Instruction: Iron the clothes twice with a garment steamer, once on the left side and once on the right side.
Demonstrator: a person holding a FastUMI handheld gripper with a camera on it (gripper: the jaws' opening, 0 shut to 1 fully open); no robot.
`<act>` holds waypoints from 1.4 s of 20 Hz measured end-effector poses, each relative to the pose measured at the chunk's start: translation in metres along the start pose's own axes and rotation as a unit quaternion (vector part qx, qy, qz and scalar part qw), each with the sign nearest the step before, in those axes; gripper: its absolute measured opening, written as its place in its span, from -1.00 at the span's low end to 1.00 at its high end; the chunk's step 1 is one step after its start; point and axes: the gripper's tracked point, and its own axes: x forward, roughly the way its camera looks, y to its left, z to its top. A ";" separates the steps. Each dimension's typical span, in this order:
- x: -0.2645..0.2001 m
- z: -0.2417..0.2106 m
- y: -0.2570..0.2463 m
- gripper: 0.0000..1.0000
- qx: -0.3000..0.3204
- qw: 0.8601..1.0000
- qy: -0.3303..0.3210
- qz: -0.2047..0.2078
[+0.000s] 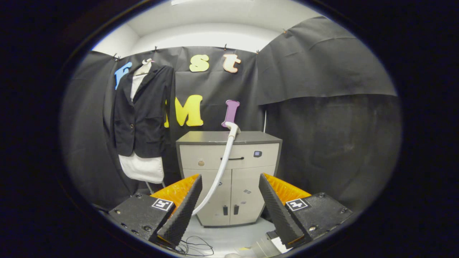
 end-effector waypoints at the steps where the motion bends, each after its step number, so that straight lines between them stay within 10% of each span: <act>1: 0.000 0.001 -0.002 0.98 0.000 1.000 0.001 -0.002; 12: 0.046 0.039 -0.016 0.98 0.008 1.000 0.008 -0.014; 28: 0.353 0.118 -0.013 0.98 0.018 0.993 0.075 0.084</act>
